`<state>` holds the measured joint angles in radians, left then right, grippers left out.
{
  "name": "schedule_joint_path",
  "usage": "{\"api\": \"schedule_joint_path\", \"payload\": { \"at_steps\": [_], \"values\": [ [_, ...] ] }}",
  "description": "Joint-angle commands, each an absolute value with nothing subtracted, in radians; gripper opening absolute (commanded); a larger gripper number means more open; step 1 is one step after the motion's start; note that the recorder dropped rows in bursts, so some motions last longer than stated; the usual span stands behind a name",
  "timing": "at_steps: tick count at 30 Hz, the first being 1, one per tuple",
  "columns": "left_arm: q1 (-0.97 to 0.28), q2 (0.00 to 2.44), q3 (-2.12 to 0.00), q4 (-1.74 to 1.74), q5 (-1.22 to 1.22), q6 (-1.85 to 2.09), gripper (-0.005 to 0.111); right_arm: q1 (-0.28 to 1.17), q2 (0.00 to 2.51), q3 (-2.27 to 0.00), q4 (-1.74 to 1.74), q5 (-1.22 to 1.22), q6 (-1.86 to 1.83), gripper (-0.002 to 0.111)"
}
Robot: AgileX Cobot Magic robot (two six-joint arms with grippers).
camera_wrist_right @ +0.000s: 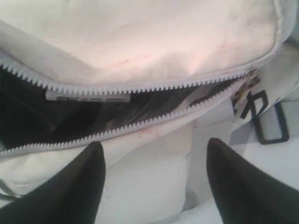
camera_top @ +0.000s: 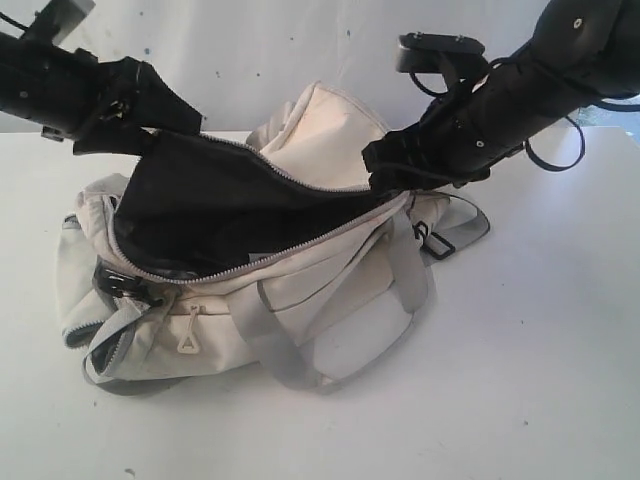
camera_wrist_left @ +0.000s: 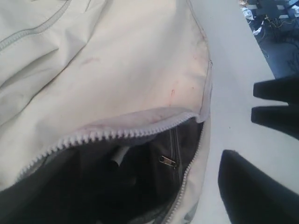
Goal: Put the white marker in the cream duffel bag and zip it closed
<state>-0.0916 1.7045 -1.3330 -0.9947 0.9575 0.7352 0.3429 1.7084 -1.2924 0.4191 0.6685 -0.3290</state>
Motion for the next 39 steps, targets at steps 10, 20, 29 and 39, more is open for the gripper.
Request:
{"api": "schedule_joint_path", "payload": {
  "at_steps": [10, 20, 29, 39],
  "values": [
    [-0.090, 1.613, -1.339, -0.422, 0.938, 0.076, 0.097, 0.252, 1.795, -1.347, 0.394, 0.581, -0.219, 0.059],
    [-0.090, 1.700, -1.339, -0.410, 0.841, -0.098, 0.097, 0.239, 1.901, -1.431, 0.394, 0.344, -0.224, 0.059],
    [-0.092, 1.804, -1.339, -0.478, 0.845, -0.109, 0.097, 0.239, 1.998, -1.436, 0.392, 0.236, -0.260, 0.049],
    [-0.092, 1.886, -1.339, -0.564, 0.864, -0.051, 0.097, 0.239, 2.099, -1.546, 0.416, 0.463, -0.315, 0.060]
  ]
}}
